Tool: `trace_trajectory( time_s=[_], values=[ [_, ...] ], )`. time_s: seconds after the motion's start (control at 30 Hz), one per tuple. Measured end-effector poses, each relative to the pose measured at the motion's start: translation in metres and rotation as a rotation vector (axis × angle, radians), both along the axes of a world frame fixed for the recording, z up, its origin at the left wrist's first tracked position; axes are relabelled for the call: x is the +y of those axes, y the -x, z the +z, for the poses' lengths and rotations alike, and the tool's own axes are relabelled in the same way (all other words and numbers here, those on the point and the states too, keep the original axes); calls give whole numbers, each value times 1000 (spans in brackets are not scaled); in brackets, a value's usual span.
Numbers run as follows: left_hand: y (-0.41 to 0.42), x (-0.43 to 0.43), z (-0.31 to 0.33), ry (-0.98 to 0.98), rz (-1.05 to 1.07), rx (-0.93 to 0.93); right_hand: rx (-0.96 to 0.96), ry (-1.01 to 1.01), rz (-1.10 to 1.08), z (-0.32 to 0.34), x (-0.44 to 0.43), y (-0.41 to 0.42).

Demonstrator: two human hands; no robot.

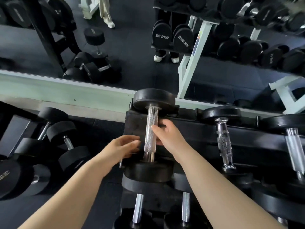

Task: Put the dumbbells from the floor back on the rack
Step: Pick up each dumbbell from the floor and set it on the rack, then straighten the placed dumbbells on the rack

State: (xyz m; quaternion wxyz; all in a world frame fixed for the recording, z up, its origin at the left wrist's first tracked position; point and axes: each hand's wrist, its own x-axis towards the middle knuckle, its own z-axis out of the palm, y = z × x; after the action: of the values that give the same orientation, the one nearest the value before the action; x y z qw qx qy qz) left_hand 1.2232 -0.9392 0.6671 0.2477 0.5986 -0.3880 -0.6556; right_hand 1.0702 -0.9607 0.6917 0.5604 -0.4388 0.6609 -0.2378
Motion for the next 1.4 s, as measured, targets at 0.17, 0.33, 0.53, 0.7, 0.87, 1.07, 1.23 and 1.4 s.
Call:
trace_trajectory(
  time_s=[0.17,0.33,0.53,0.7,0.87,1.07,1.23,1.4],
  values=[
    [-3,-14,5,210,331,-19,25,-108,118,-4,20,-2],
    [21,-73,39,527,-65,-319,68,-79,149,-6,17,-7],
    [37,-85,43,674,-116,-558,97,-67,131,-7,21,1],
    [41,-81,45,681,-141,-539,94,-92,141,-9,27,5],
    [39,-83,44,642,-164,-555,101,-92,152,-7,26,4],
    [22,-89,42,559,-229,-608,110,-82,181,-5,27,-4],
    [27,-89,45,564,-229,-633,111,-85,188,-9,26,-1],
    [39,-73,60,543,-209,-554,106,20,104,2,38,15]
  ],
)
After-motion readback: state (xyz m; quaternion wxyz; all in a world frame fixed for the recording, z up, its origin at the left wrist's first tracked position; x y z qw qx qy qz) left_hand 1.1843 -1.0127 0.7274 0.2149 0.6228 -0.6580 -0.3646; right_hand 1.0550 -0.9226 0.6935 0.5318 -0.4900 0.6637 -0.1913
